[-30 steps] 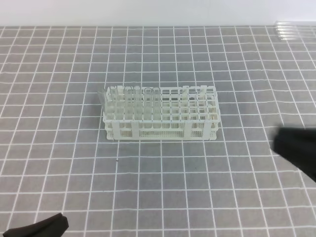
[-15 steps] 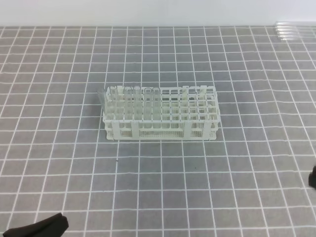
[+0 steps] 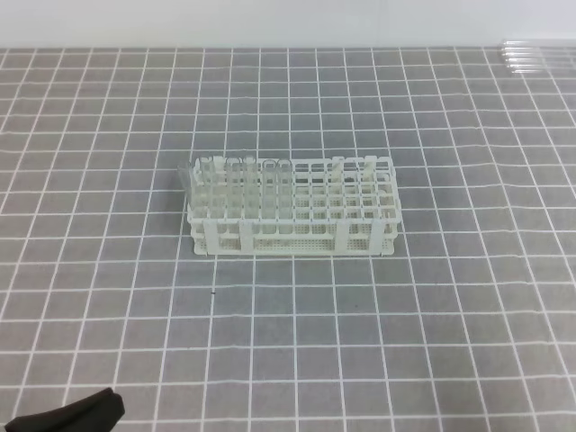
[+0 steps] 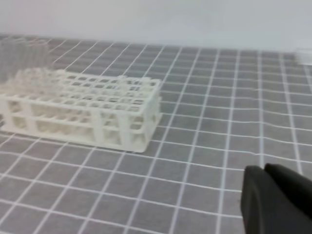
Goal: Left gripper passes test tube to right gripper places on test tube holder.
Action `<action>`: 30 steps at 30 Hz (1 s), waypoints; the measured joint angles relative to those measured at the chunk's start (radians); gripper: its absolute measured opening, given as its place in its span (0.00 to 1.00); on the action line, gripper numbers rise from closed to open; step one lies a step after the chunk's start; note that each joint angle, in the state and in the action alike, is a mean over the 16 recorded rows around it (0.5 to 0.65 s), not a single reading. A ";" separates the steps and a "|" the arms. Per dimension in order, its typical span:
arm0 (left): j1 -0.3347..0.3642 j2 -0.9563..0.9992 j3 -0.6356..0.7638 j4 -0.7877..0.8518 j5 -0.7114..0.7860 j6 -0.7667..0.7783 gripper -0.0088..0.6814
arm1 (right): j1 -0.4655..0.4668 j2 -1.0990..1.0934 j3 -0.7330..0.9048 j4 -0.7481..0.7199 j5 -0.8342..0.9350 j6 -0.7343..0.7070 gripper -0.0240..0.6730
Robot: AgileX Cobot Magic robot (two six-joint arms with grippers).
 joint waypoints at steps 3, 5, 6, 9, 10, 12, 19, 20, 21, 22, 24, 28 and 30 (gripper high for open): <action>0.000 0.000 0.000 0.000 0.001 0.000 0.01 | -0.040 -0.070 0.062 0.003 -0.015 0.000 0.02; 0.000 0.000 0.000 0.000 0.000 0.000 0.01 | -0.056 -0.107 0.092 0.003 -0.026 0.000 0.02; 0.000 0.000 0.000 0.000 0.000 0.000 0.01 | -0.062 -0.122 0.104 0.002 -0.032 0.000 0.02; 0.000 0.000 -0.001 -0.003 -0.001 0.000 0.01 | -0.075 -0.153 0.133 -0.004 -0.051 0.000 0.02; 0.000 0.000 -0.001 -0.003 -0.002 0.000 0.01 | -0.077 -0.159 0.141 -0.007 -0.058 0.000 0.02; 0.000 -0.001 -0.002 -0.008 -0.002 0.000 0.01 | -0.080 -0.166 0.154 -0.017 -0.072 0.000 0.02; 0.000 0.000 0.000 0.001 0.000 0.000 0.01 | -0.081 -0.167 0.176 -0.097 -0.088 0.002 0.02; 0.000 0.000 -0.001 -0.002 0.000 0.000 0.01 | -0.081 -0.167 0.177 -0.110 -0.085 0.005 0.02; 0.000 0.000 0.000 0.001 0.001 0.000 0.01 | -0.081 -0.167 0.178 -0.124 -0.082 0.009 0.02; 0.000 0.000 -0.001 -0.002 0.000 0.000 0.01 | -0.081 -0.167 0.179 -0.137 -0.079 0.015 0.02; 0.000 0.000 -0.001 -0.005 0.000 0.000 0.01 | -0.081 -0.167 0.181 -0.160 -0.070 0.029 0.02; 0.000 0.000 -0.001 -0.005 0.001 0.000 0.01 | -0.081 -0.167 0.184 -0.197 -0.045 0.056 0.02; 0.000 0.000 -0.002 -0.007 0.001 0.000 0.01 | -0.081 -0.167 0.184 -0.202 -0.032 0.070 0.02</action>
